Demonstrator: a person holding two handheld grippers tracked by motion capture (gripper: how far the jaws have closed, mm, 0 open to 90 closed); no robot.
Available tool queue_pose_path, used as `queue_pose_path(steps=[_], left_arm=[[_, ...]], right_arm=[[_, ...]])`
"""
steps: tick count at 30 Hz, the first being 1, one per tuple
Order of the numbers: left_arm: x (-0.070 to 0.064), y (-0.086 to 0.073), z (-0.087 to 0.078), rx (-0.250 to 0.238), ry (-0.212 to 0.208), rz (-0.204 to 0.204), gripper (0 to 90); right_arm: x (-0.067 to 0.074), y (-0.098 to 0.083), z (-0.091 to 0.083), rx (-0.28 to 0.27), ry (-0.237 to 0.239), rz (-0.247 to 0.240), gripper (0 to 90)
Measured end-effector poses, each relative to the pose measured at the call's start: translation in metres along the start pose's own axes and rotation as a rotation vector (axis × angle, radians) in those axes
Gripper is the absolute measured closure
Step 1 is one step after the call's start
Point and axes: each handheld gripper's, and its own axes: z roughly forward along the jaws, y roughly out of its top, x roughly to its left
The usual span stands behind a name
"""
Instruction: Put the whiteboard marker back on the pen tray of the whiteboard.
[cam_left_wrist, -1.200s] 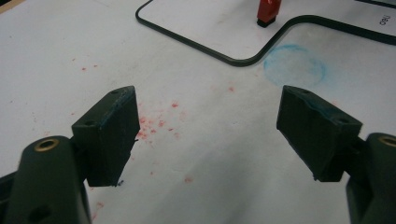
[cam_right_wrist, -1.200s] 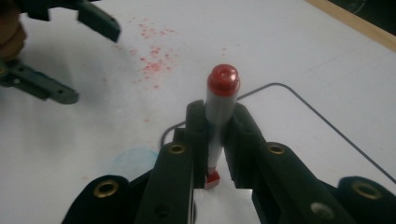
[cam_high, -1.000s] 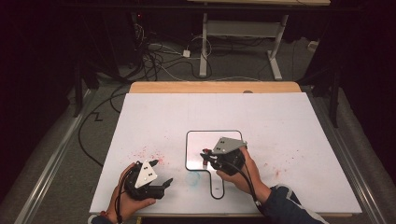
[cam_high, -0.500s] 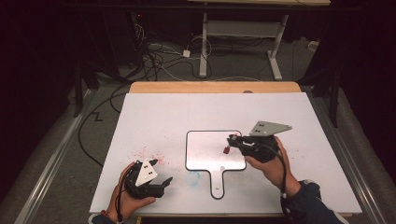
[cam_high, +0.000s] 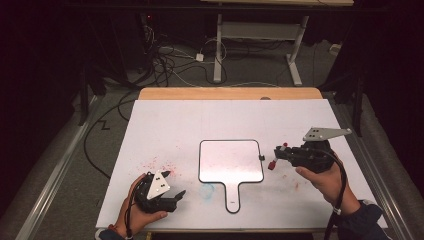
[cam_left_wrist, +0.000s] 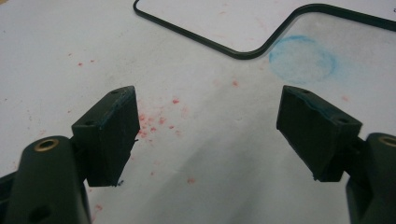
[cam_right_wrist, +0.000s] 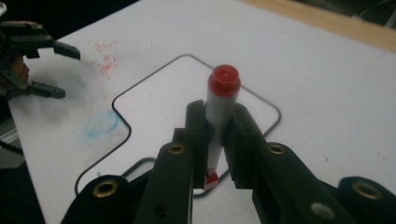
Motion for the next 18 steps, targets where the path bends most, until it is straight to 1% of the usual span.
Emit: queue_pose_path(steps=[1, 3, 4, 5, 6, 7, 11, 15, 18], left_arm=[[0.0, 0.0, -0.001, -0.002, 0.002, -0.001, 20.6], [0.0, 0.0, -0.001, -0.004, 0.003, -0.002, 20.6], [0.0, 0.001, 0.0, 0.001, 0.003, 0.001, 20.6], [0.0, 0.001, 0.0, -0.001, 0.002, -0.001, 20.6], [-0.001, 0.001, 0.001, -0.001, 0.0, 0.001, 20.6], [-0.001, 0.002, 0.001, 0.002, -0.001, 0.006, 20.6], [-0.002, 0.001, 0.001, 0.005, -0.004, 0.008, 20.5], [-0.002, 0.001, 0.001, 0.005, -0.005, 0.01, 20.5], [-0.002, 0.001, 0.001, 0.007, -0.007, 0.012, 20.5]], right_arm=[[-0.003, -0.001, 0.001, 0.023, 0.009, 0.004, 81.0], [-0.01, -0.003, 0.006, 0.063, 0.057, 0.031, 80.9], [-0.012, -0.004, 0.008, 0.076, 0.059, 0.044, 80.9], [-0.014, -0.005, 0.012, 0.102, 0.065, 0.045, 81.0], [-0.017, -0.006, 0.016, 0.121, 0.085, 0.046, 81.0], [-0.019, -0.008, 0.02, 0.131, 0.096, 0.064, 81.0], [-0.028, -0.012, 0.042, 0.201, 0.119, 0.086, 80.9], [-0.035, -0.015, 0.06, 0.222, 0.127, 0.121, 80.9], [-0.041, -0.015, 0.067, 0.206, 0.139, 0.161, 80.3]])
